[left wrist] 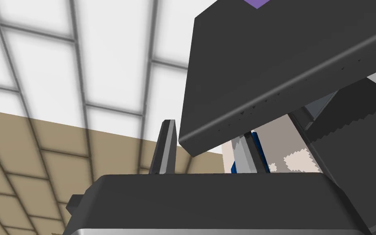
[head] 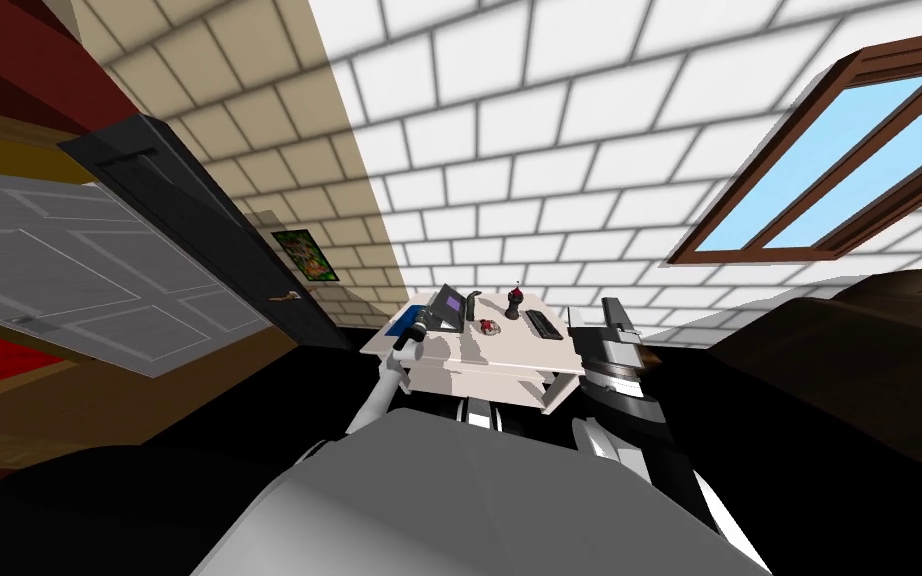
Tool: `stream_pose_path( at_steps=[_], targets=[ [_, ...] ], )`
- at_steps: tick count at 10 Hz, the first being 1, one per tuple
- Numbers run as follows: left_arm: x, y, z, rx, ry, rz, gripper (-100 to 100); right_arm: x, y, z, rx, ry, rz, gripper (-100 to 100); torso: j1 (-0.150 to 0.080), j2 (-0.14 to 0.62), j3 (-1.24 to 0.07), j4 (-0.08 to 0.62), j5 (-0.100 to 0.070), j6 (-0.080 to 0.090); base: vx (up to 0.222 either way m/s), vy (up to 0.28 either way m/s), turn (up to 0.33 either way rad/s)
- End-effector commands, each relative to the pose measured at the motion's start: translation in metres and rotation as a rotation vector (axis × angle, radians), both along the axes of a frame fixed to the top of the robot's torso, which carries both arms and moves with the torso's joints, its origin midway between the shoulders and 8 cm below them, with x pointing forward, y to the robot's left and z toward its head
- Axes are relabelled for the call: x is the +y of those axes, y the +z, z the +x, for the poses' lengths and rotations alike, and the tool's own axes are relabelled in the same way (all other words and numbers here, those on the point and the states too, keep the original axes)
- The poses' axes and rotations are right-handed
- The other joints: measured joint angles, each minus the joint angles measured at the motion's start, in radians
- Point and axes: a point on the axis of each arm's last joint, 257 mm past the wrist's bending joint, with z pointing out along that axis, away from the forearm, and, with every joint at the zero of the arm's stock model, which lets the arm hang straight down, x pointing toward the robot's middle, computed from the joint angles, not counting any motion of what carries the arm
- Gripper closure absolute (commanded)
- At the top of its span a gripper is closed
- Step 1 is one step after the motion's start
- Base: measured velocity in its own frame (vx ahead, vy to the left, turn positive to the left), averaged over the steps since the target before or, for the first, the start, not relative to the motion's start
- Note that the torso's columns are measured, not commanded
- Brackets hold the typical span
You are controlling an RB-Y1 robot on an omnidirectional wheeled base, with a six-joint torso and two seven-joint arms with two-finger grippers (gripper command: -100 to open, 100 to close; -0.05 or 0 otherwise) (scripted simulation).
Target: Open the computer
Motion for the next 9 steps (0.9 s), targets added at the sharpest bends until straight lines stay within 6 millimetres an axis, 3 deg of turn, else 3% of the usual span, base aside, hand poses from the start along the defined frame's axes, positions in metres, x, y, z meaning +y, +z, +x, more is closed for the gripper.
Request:
stream_pose_path(
  at_steps=[1, 3, 4, 9],
  targets=[
    [-0.009, -0.016, -0.009, -0.004, 0.002, -0.07, 100, 0.0, 0.0, 0.0, 0.0, 0.0, 0.0, 0, 0.001, -0.001, -0.001, 0.0, 0.0, 0.0, 0.02, 0.085, -0.056],
    [-0.019, -0.035, -0.022, -0.008, 0.013, -0.154, 100, 0.0, 0.0, 0.0, 0.0, 0.0, 0.0, 0, -0.002, -0.002, -0.001, 0.0, -0.001, 0.0, 0.038, 0.083, -0.055],
    [-0.012, -0.02, -0.017, -0.003, 0.006, -0.127, -100, 0.0, 0.0, 0.0, 0.0, 0.0, 0.0, 0, -0.001, -0.001, -0.001, 0.001, -0.001, 0.0, 0.017, 0.028, 0.031],
    [-0.006, 0.008, -0.013, -0.001, -0.012, -0.129, -100, 0.0, 0.0, 0.0, 0.0, 0.0, 0.0, 0, 0.0, 0.005, 0.003, 0.004, -0.002, -0.003, 0.002, -0.046, 0.046]
  ],
)
